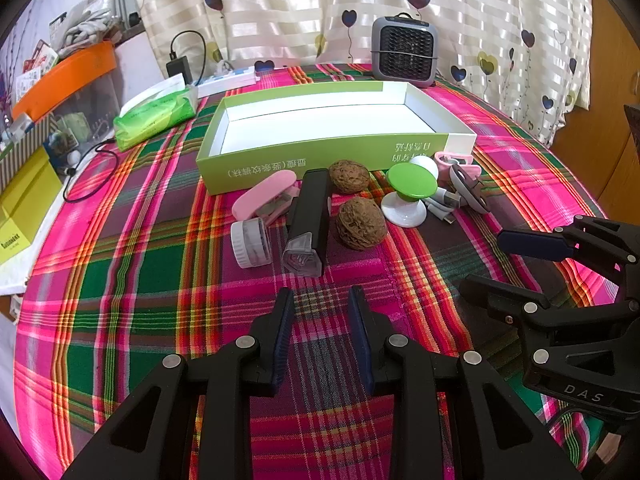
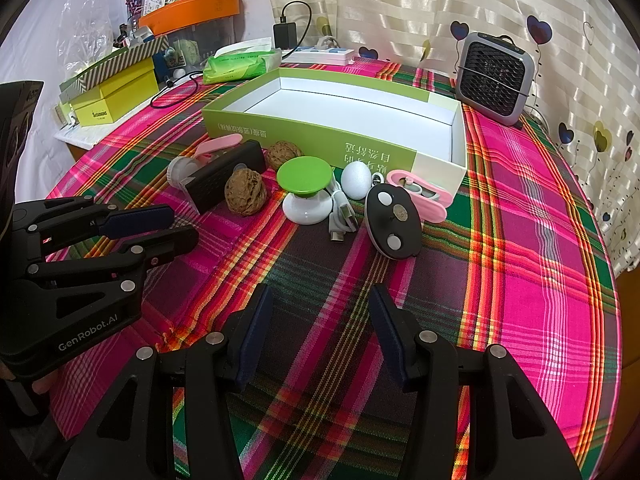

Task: Organize objects
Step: 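Move left tool to black power bank while right tool approaches black oval gadget, then close left gripper on black power bank while right gripper closes on black oval gadget, then carry power bank into white box with left tool while right tool carries oval gadget in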

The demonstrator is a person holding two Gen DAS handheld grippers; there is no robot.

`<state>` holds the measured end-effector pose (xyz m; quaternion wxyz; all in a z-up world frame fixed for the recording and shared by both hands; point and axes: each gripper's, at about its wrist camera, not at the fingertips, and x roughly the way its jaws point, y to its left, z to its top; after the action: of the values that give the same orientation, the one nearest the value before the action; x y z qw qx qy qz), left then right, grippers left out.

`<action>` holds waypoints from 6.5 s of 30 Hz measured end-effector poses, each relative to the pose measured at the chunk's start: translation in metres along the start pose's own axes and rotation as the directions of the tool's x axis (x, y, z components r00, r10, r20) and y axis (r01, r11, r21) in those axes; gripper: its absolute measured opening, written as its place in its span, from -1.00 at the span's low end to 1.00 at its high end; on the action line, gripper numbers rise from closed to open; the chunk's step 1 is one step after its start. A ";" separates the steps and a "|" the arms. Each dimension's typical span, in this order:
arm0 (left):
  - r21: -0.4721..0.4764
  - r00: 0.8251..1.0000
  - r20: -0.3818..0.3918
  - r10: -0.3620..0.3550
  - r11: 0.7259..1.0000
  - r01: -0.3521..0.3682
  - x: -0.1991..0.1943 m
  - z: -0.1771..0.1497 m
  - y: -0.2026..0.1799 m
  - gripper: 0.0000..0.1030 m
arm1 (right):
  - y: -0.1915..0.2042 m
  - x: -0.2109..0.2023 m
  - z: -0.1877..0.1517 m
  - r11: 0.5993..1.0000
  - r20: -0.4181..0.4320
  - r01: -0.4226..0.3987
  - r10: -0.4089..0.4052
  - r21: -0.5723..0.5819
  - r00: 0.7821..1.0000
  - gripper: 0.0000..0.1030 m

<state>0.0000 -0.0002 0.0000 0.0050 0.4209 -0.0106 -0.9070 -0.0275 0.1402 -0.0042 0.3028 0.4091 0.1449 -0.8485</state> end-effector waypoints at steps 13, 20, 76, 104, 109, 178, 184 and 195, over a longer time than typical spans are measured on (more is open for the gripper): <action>0.008 1.000 0.001 0.002 1.000 -0.002 0.000 0.003 -0.001 -0.49 | 0.002 0.000 0.001 1.000 0.000 0.003 -0.003 -0.001 1.000 0.00; 0.010 1.000 0.001 -0.006 1.000 0.006 -0.003 0.000 -0.003 -0.49 | 0.001 -0.001 0.000 1.000 0.000 0.002 -0.002 -0.002 1.000 -0.01; -0.001 0.990 0.061 -0.128 0.992 0.128 0.009 0.037 0.018 -0.49 | -0.048 0.013 0.032 0.994 0.050 -0.020 0.015 0.105 0.999 0.00; 0.015 0.996 0.024 -0.086 0.996 0.086 0.028 0.050 0.019 -0.49 | -0.038 0.018 0.041 1.000 0.058 -0.023 0.023 0.000 0.998 -0.46; 0.051 0.997 0.002 -0.071 0.996 0.071 0.034 0.048 0.012 -0.56 | -0.038 0.017 0.039 1.000 0.059 -0.022 0.022 0.000 0.998 -0.46; 0.025 0.971 0.194 -0.138 0.990 0.136 -0.040 0.049 0.010 -0.59 | 0.017 -0.039 0.054 0.986 0.209 0.087 -0.056 -0.143 0.976 -0.46; 0.024 0.974 0.181 -0.139 0.990 0.137 -0.028 0.057 0.010 -0.59 | 0.011 -0.029 0.061 0.987 0.201 0.080 -0.052 -0.136 0.978 -0.46; 0.016 0.979 0.158 -0.127 0.992 0.126 -0.007 0.075 0.013 -0.59 | 0.001 -0.011 0.079 0.991 0.194 0.058 -0.034 -0.120 0.980 -0.46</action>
<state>-0.0527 -0.0117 0.0546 -0.0548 0.3470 0.0133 -0.9362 -0.0693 0.1049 0.0535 0.3205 0.3024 0.1775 -0.8800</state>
